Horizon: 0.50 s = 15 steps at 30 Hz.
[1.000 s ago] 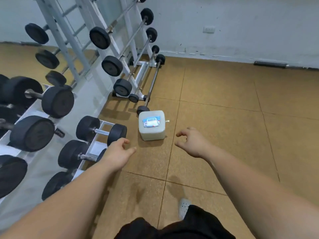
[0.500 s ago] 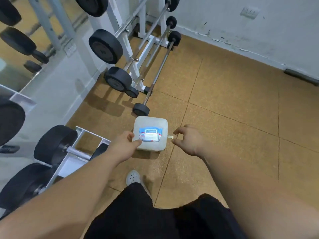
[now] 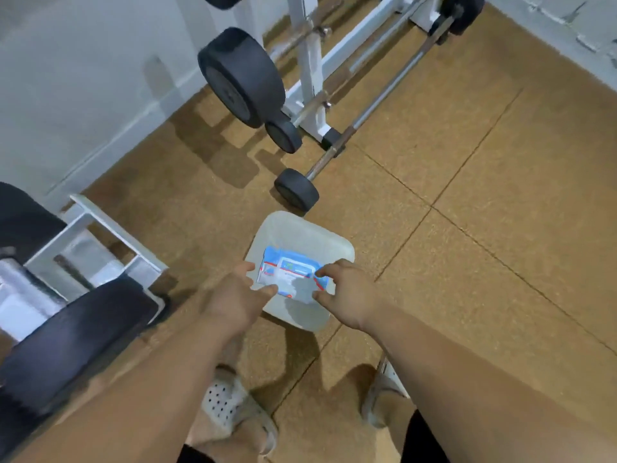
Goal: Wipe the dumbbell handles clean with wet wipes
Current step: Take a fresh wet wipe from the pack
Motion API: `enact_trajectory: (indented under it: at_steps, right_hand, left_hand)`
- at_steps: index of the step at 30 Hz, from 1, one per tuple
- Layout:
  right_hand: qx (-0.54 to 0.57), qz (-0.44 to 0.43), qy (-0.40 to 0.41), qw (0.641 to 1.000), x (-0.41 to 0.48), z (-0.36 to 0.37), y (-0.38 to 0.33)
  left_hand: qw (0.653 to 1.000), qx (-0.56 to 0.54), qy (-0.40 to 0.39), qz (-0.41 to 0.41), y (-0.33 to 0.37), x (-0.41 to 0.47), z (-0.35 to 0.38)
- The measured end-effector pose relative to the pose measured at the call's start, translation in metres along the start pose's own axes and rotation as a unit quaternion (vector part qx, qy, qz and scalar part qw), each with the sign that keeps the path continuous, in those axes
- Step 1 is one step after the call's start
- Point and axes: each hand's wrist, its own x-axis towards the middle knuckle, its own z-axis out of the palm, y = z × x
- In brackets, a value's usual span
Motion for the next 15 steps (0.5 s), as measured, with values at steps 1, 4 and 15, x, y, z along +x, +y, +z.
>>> enact_trajectory:
  at_steps: [1, 4, 15]
  right_hand:
    - [0.0, -0.019, -0.007, 1.0, 0.019, 0.01, 0.007]
    - [-0.008, -0.089, -0.02, 0.996, 0.073, 0.045, 0.023]
    - [-0.174, -0.237, 0.066, 0.953, 0.164, 0.121, 0.065]
  left_hand:
    - [1.0, 0.005, -0.001, 0.018, -0.006, 0.014, 0.011]
    - [0.997, 0.048, 0.006, 0.061, -0.029, 0.059, 0.039]
    - [0.947, 0.211, 0.09, 0.226, -0.081, 0.164, 0.074]
